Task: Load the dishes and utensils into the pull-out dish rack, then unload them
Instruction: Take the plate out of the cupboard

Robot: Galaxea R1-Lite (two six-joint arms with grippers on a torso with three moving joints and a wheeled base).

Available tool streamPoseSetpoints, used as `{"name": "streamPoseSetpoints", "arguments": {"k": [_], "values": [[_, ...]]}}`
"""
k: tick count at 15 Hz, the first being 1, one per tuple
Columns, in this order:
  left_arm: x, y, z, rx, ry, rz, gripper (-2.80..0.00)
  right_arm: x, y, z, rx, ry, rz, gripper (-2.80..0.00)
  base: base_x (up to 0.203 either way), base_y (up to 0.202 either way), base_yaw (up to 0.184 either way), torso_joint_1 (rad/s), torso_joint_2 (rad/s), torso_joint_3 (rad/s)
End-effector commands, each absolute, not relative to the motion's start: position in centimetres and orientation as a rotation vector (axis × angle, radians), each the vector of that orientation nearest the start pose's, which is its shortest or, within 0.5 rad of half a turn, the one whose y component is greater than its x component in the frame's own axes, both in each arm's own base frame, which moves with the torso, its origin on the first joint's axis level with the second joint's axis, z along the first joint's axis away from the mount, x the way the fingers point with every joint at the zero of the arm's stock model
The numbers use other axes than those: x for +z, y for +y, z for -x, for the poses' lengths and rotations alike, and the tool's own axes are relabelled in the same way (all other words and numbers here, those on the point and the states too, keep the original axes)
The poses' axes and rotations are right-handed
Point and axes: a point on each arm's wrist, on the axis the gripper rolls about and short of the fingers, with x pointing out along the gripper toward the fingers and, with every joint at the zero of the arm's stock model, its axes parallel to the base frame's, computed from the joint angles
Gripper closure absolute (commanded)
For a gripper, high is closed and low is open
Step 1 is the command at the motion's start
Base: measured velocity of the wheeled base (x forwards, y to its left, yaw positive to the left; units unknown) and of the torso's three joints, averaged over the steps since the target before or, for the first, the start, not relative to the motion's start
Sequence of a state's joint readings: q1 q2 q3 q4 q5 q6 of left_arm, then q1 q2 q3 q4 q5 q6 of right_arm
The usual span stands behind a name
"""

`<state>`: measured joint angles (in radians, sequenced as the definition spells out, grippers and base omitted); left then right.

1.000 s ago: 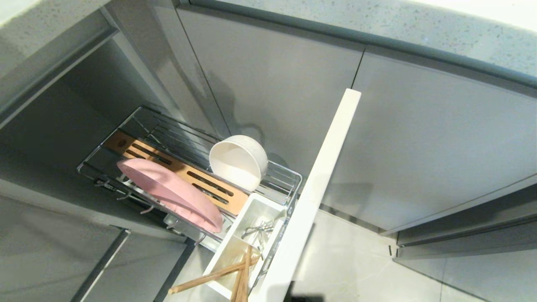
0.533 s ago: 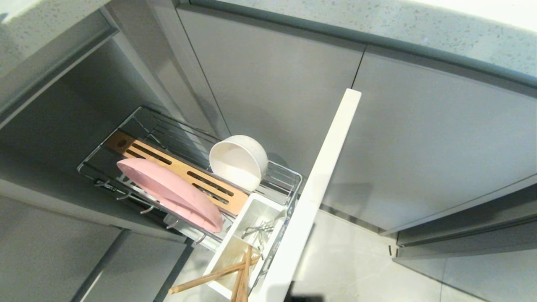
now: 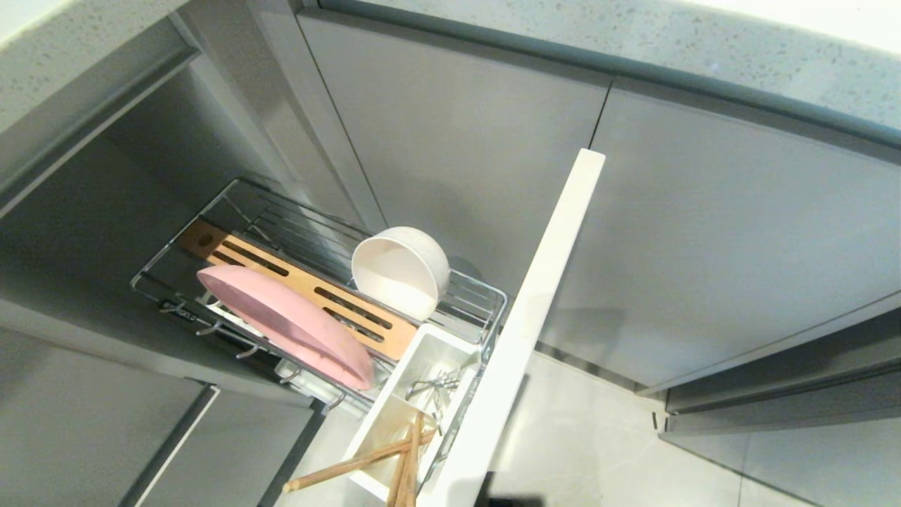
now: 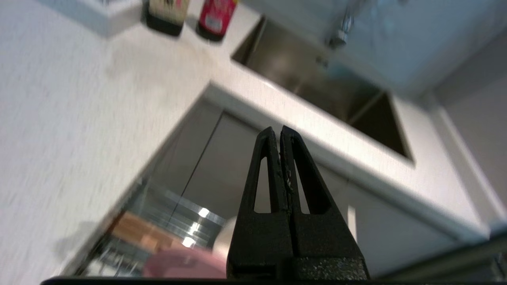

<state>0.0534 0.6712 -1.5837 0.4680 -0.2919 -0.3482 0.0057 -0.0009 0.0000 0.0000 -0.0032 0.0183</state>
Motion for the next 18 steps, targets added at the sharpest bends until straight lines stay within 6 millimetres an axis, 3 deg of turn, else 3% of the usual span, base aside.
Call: {"name": "streamPoseSetpoints", "arguments": {"k": [1, 6, 10, 14, 18], "values": [[37.2, -1.8, 14.5, -0.29, -0.451, 0.181, 0.0, 7.5, 0.0, 2.3, 0.003, 0.002, -0.018, 0.0, 0.0, 0.0, 0.0, 0.0, 0.0, 0.0], [27.5, -1.0, 13.3, -0.204, -0.315, -0.001, 0.0, 7.5, 0.0, 2.3, 0.003, 0.002, -0.018, 0.0, 0.0, 0.0, 0.0, 0.0, 0.0, 0.0], [19.8, -0.4, 10.1, -0.114, -0.207, -0.028, 0.0, 7.5, 0.0, 2.3, 0.003, 0.002, -0.018, 0.0, 0.0, 0.0, 0.0, 0.0, 0.0, 0.0], [14.5, -0.1, 5.2, -0.031, -0.228, -0.036, 0.0, 7.5, 0.0, 2.3, 0.003, 0.002, -0.018, 0.0, 0.0, 0.0, 0.0, 0.0, 0.0, 0.0], [9.7, 0.0, 2.6, 0.01, -0.157, -0.042, 0.0, 7.5, 0.0, 2.3, 0.003, 0.002, -0.018, 0.0, 0.0, 0.0, 0.0, 0.0, 0.0, 0.0]]}}
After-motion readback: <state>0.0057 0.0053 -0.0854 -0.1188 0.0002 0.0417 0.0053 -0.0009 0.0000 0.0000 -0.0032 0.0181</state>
